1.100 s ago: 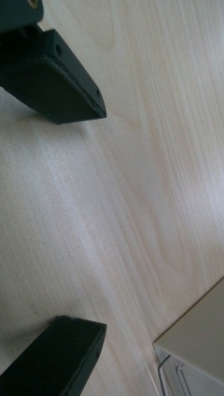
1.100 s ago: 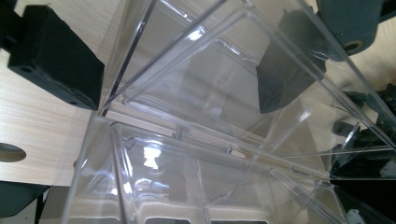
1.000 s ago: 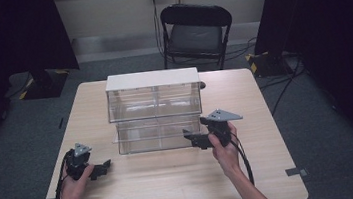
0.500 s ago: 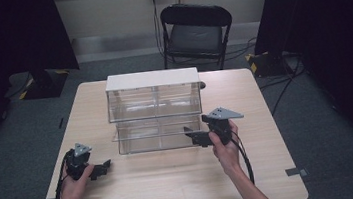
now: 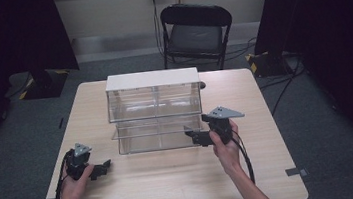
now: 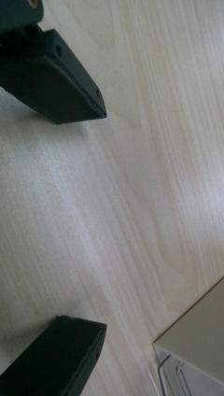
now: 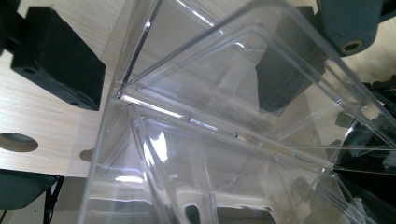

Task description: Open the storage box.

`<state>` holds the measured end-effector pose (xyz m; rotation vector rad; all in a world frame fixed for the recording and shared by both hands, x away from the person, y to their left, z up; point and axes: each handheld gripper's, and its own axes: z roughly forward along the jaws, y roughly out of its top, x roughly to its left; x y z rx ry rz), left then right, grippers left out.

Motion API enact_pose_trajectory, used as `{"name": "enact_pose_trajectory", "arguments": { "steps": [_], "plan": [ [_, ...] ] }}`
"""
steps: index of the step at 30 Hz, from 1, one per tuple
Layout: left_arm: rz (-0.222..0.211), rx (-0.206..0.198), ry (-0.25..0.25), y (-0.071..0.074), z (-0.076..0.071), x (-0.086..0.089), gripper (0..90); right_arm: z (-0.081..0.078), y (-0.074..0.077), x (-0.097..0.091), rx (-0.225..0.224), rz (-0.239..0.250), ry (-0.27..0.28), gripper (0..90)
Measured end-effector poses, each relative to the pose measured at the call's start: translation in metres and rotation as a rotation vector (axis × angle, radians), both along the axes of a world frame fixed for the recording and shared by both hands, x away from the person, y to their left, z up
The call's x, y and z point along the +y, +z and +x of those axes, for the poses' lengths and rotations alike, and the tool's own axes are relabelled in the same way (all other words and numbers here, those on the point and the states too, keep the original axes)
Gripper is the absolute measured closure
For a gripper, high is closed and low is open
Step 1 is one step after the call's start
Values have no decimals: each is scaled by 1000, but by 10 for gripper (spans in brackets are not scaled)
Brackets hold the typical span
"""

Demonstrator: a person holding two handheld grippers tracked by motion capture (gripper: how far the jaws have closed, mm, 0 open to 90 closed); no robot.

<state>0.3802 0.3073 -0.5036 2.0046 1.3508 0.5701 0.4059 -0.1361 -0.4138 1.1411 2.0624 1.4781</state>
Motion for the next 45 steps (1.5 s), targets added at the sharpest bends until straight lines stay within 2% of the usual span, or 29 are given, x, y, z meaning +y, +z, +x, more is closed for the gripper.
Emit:
{"name": "enact_pose_trajectory", "arguments": {
  "steps": [27, 45],
  "plan": [
    [-1, 1, 0, 0, 0, 0, 3, 5, 3, -1, -4, 14, 11, 148],
    [-1, 1, 0, 0, 0, 0, 3, 6, 11, -1, -15, 29, 14, 147]
  ]
}}
